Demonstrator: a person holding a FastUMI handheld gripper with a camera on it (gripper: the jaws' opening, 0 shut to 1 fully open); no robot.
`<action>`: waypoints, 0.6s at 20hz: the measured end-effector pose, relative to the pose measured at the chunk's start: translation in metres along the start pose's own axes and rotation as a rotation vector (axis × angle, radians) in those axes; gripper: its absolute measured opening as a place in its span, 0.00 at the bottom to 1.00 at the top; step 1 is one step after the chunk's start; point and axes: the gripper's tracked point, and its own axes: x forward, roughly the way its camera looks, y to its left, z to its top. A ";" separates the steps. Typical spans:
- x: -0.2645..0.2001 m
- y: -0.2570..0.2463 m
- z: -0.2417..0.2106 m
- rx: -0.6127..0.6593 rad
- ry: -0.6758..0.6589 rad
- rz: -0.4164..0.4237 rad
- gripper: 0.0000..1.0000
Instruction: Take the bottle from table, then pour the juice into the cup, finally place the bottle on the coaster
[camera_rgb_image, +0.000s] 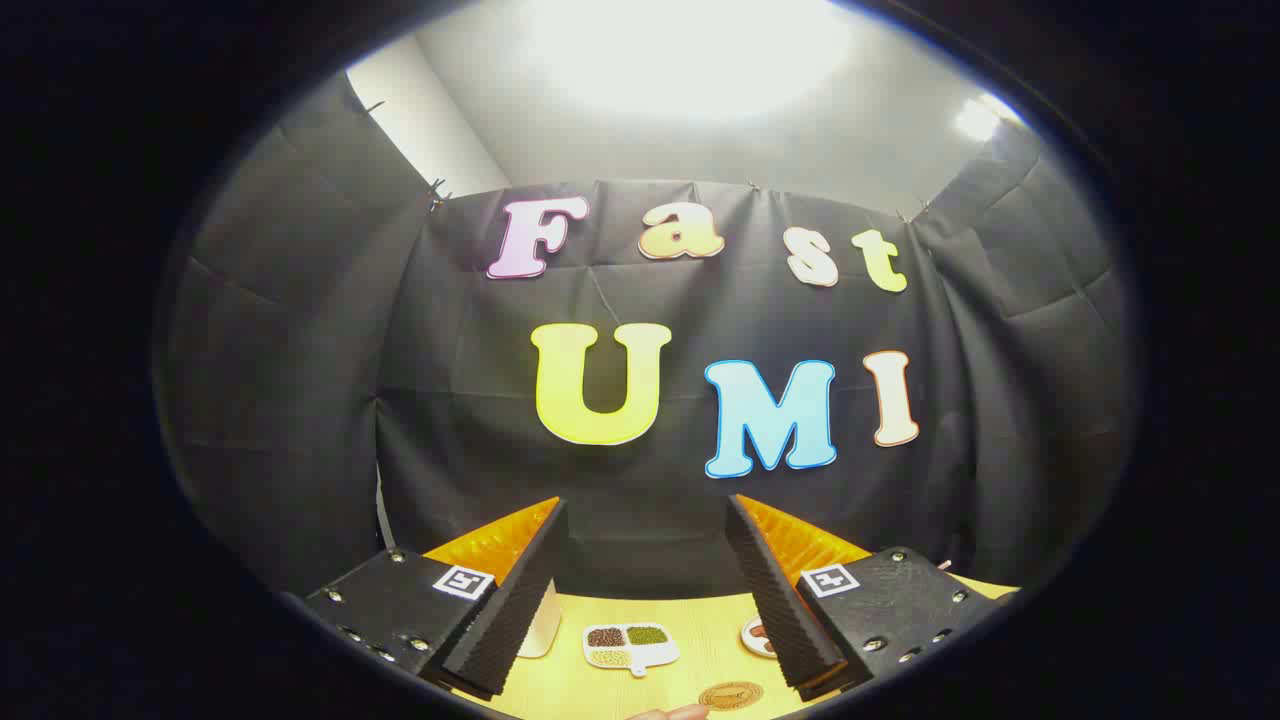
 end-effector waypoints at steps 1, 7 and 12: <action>-0.001 -0.001 0.000 0.002 0.001 -0.002 0.96; -0.001 -0.003 -0.001 0.010 0.006 0.002 0.96; 0.001 -0.005 -0.002 0.007 0.018 0.001 0.96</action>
